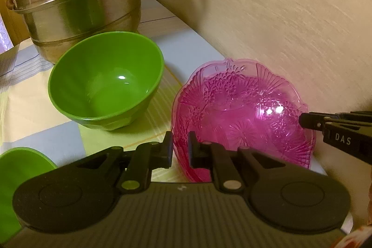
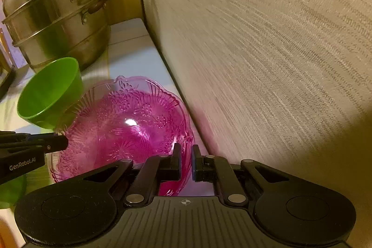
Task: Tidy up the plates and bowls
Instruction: 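Lower the pink plate onto the stack and open both tools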
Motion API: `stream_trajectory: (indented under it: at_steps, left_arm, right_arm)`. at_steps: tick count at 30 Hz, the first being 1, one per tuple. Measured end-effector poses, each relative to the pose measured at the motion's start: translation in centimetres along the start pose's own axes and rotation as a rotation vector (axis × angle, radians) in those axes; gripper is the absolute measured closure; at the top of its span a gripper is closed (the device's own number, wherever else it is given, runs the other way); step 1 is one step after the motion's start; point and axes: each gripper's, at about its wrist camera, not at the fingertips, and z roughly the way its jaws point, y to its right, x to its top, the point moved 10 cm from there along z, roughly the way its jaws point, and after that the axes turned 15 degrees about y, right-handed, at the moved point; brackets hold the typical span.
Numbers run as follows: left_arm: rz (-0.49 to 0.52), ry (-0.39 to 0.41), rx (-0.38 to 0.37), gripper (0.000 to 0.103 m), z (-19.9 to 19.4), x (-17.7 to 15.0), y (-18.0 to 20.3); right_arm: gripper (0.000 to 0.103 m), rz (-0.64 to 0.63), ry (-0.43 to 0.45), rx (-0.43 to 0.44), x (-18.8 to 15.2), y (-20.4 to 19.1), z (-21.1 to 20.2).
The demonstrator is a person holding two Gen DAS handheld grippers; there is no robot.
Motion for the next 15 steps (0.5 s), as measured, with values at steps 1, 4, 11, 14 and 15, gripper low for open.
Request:
stream_trajectory:
  at_steps: [1,4,11,14,15]
  left_arm:
    - [0.003,0.000,0.001,0.092,0.0,0.0,0.0]
    - [0.020,0.002,0.004,0.091,0.1,0.1,0.2]
    - [0.061,0.032,0.001,0.065,-0.5,0.3,1.0]
    - [0.072,0.047,0.001,0.065,-1.3,0.6,1.1]
    - [0.075,0.052,0.001,0.065,-1.6,0.7,1.1]
  right_arm:
    - [0.095,-0.001,0.000,0.000,0.0,0.0,0.1]
    - [0.095,-0.003,0.000,-0.003,0.0,-0.1,0.3]
    - [0.090,-0.040,0.020,0.010,0.0,-0.6,0.4]
    - [0.075,-0.012,0.037,0.026,0.1,-0.6,0.0]
    - [0.073,-0.006,0.042,0.026,0.2,-0.6,-0.2]
